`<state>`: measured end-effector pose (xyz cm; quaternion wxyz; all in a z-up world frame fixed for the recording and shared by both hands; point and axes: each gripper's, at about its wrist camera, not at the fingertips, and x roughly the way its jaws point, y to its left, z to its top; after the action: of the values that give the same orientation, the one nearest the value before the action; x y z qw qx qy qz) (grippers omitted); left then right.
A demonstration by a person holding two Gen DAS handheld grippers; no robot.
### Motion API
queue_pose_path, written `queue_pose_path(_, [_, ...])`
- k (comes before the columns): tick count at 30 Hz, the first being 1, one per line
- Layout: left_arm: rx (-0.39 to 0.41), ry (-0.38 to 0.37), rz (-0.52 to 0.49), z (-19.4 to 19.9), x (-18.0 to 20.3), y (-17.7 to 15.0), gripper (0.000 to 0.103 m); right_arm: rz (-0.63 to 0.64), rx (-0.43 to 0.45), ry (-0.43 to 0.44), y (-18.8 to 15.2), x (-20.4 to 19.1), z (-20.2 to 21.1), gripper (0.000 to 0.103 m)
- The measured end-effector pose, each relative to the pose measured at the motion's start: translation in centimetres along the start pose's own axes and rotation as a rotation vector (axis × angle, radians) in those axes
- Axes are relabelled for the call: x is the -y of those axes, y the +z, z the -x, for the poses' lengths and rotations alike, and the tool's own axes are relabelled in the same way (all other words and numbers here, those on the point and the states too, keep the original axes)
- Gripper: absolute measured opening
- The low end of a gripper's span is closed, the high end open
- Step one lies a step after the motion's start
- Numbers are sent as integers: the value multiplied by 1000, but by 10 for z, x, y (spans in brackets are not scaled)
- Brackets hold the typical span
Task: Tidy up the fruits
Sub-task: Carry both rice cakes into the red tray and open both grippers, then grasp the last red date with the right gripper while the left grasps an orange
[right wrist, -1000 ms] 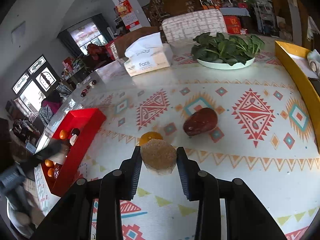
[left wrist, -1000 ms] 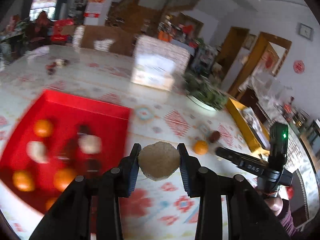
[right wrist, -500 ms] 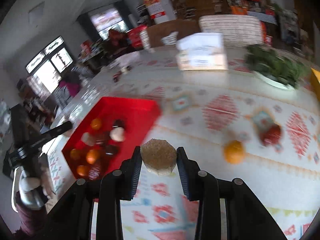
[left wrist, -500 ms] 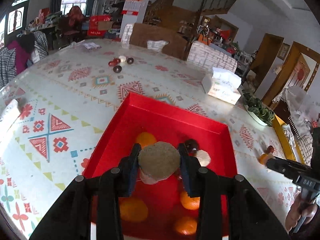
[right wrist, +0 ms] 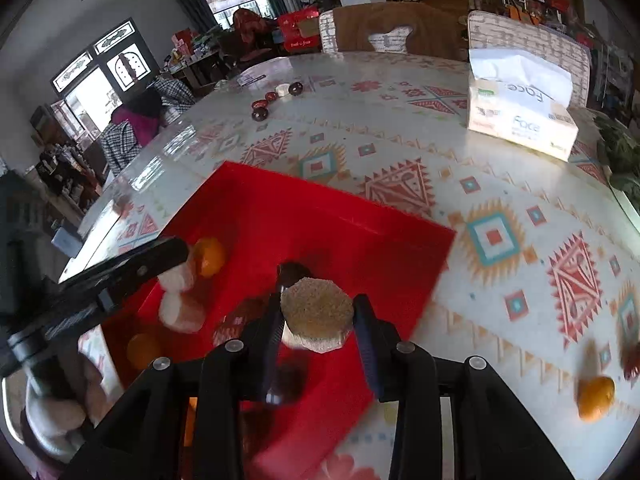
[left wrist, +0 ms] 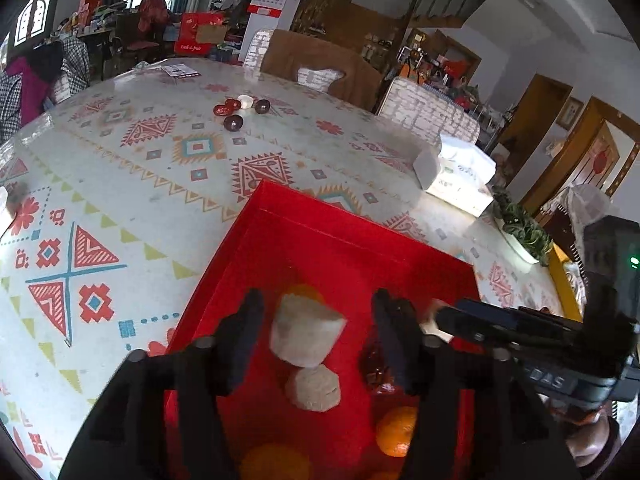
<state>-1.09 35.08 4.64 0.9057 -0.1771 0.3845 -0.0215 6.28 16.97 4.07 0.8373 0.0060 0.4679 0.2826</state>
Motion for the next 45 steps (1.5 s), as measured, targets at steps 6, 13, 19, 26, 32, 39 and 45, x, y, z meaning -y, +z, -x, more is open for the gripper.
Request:
queue_pose_path(6, [49,-58,44,30,-1,-10,67,25,10,-38,-13,-3,10,53])
queue_pose_path(13, [149,-120,122,78,2,-33,69,400,19,-236,-74,-67,29,53])
queue_pose_path(19, [188,-146,175,104,7,-54,74,506,-51,-306,-94,-80,23,52])
queue_pose_path(26, [199,-106,125,118,22,-64,74,478,-70,-312,-113,-80,37,50])
queue_pose_path(32, [195,-103,83,124,45,-71,74,468,-35,-277,-139,-75,60,50])
queue_pose_path(39, [238,-120,-28,148,94,-74,78,229,185,-207,-131,-6,150,50])
queue_pose_path(45, [260,-150,-117,157,141,-72,83,2,322,-367,-111,98,244,50])
